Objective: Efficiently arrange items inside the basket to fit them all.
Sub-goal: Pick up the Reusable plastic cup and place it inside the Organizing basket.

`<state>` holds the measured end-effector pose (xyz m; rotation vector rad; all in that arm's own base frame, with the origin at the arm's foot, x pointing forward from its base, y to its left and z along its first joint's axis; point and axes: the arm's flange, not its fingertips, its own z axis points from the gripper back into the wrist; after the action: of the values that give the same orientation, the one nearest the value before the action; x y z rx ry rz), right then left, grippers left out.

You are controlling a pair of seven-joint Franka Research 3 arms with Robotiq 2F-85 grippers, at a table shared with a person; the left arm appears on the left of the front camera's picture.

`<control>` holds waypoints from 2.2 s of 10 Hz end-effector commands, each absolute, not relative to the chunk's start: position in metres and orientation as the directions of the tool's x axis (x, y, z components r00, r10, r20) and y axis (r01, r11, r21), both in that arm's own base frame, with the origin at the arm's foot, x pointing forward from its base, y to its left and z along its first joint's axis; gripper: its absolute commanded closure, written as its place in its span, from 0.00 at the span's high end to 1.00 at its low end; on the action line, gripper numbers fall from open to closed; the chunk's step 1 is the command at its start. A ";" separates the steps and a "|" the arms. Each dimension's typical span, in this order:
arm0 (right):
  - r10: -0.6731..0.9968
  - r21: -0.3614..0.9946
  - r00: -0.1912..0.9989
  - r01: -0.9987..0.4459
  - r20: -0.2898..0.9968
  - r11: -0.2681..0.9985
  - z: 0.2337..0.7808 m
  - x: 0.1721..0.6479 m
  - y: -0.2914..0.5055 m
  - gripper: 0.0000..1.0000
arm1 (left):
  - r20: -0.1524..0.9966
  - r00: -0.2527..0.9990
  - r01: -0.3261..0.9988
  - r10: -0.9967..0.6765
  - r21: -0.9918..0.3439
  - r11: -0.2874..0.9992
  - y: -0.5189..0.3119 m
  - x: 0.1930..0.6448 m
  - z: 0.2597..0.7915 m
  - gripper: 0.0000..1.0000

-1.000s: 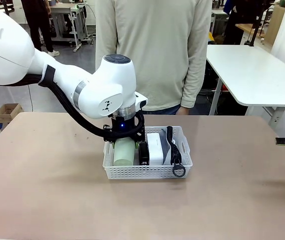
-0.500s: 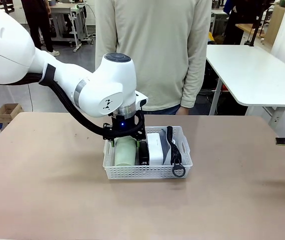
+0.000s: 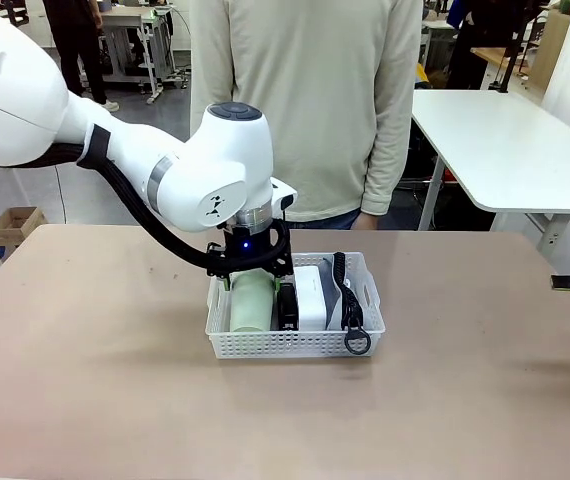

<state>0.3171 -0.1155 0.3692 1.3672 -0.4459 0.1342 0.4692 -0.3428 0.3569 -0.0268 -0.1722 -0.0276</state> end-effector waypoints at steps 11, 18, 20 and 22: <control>-0.149 0.907 0.905 -0.366 0.399 0.207 0.369 0.312 -0.115 1.00 | 0.184 0.956 0.252 -0.229 -0.914 0.318 0.013 0.377 0.512 1.00; -0.149 0.907 0.905 -0.366 0.399 0.207 0.369 0.312 -0.115 1.00 | 0.261 0.954 0.279 -0.146 -0.952 0.124 0.098 0.329 0.452 1.00; -0.149 0.907 0.905 -0.366 0.399 0.207 0.369 0.312 -0.115 1.00 | 0.261 0.954 0.279 -0.146 -0.952 0.124 0.098 0.329 0.452 1.00; -0.149 0.907 0.905 -0.366 0.399 0.207 0.369 0.312 -0.115 1.00 | 0.261 0.954 0.279 -0.146 -0.952 0.124 0.098 0.329 0.452 1.00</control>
<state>0.3172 -0.1152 0.3689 1.3675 -0.4439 0.1344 0.3305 0.0975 0.4502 -1.3846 -0.1102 -0.3211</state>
